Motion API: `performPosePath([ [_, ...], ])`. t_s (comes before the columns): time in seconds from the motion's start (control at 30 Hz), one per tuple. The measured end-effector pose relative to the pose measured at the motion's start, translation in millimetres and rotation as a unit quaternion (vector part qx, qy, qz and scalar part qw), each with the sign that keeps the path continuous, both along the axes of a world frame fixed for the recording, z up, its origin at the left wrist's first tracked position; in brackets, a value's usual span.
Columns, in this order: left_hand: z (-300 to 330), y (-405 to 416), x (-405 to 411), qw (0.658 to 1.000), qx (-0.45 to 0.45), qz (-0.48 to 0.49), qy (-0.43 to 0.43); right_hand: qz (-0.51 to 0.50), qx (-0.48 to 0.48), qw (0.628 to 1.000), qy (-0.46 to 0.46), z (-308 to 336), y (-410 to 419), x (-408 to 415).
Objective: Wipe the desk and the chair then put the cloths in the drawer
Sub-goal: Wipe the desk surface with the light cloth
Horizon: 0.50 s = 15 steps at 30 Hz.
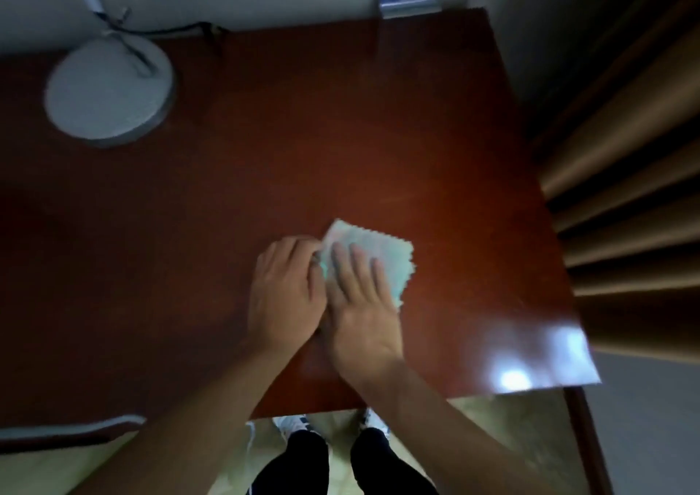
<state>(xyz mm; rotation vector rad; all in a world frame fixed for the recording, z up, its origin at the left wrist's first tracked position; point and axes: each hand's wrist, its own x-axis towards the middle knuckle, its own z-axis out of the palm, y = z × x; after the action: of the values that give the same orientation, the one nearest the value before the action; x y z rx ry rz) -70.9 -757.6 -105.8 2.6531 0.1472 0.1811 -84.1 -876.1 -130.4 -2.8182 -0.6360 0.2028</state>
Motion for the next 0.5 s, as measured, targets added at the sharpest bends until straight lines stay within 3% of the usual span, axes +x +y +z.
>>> performPosePath([
  [0.13, 13.4, 65.8, -22.8, 0.997, 0.028, 0.068, 0.018, 0.131, -0.023, 0.990, 0.043, -2.7, 92.8, 14.5],
  [0.23, 22.3, 91.0, -21.1, 0.993, 0.049, 0.092, 0.059, 0.174, -0.043, 0.983, 0.024, -4.4, 120.0, 28.5],
  [0.37, 22.8, 69.7, -5.4, 0.991, 0.088, 0.064, 0.084, 0.168, -0.061, 0.984, 0.026, -11.6, 106.7, 41.7],
  [0.5, 19.1, 15.2, 19.4, 0.996, 0.048, 0.026, 0.066, 0.101, -0.066, 0.993, 0.021, -12.8, 54.2, 67.6],
])
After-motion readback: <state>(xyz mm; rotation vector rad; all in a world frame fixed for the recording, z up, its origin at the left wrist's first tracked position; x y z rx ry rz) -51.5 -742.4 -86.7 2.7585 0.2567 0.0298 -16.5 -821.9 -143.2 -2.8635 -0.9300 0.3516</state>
